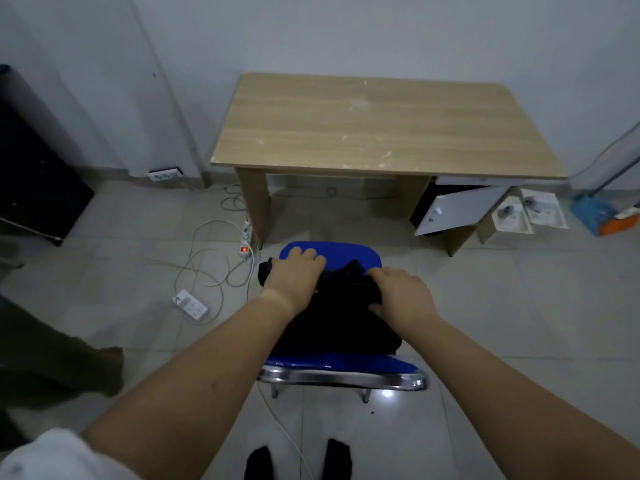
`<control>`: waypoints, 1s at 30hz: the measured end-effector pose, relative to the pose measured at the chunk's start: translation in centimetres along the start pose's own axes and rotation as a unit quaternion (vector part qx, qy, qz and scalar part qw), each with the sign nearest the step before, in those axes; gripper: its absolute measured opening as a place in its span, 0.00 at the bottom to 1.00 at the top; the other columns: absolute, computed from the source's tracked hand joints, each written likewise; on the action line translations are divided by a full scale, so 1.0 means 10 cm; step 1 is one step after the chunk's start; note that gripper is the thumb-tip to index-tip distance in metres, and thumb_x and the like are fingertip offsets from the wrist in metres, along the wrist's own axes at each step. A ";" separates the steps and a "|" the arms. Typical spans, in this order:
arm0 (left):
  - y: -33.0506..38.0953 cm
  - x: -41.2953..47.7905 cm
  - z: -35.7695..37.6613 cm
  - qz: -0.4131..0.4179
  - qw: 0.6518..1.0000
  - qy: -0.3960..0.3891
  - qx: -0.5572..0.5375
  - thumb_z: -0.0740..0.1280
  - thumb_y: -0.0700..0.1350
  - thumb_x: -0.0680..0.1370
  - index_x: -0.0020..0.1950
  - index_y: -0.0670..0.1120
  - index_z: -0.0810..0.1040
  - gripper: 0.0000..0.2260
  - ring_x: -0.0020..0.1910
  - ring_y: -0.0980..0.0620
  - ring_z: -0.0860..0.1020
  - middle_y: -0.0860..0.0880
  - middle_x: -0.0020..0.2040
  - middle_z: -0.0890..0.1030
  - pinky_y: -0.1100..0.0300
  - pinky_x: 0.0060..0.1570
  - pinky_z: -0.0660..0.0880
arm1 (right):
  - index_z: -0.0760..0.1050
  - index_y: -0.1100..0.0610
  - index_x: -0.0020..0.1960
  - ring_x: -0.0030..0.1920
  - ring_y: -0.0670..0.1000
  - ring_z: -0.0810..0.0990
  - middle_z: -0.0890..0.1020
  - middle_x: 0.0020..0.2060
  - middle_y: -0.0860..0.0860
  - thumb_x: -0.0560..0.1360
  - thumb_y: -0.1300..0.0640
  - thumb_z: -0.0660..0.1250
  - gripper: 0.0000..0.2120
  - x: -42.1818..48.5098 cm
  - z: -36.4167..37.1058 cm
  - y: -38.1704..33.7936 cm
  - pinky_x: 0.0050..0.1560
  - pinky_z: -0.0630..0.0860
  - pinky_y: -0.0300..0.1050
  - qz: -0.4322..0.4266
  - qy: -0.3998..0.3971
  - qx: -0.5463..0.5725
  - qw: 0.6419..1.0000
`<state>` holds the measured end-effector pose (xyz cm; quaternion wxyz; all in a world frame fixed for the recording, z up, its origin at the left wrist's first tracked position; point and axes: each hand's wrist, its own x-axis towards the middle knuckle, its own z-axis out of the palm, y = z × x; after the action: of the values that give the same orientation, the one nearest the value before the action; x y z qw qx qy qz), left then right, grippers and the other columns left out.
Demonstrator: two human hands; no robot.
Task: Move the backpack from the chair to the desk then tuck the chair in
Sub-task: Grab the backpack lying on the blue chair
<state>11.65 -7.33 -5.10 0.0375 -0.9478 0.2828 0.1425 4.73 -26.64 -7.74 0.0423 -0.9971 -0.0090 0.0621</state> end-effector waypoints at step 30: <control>-0.10 -0.17 0.72 0.047 0.984 -0.084 -0.148 0.63 0.42 0.78 0.60 0.48 0.75 0.11 0.53 0.42 0.80 0.44 0.56 0.82 0.50 0.52 0.77 | 0.75 0.52 0.54 0.49 0.55 0.80 0.81 0.51 0.54 0.71 0.57 0.70 0.12 -0.03 0.31 0.53 0.44 0.75 0.45 -0.045 -0.268 0.016 0.962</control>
<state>9.02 -4.54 -11.46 -0.0864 -0.9133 0.2984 0.2633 4.13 -31.62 -11.21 0.0568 -0.9417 -0.0638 0.3254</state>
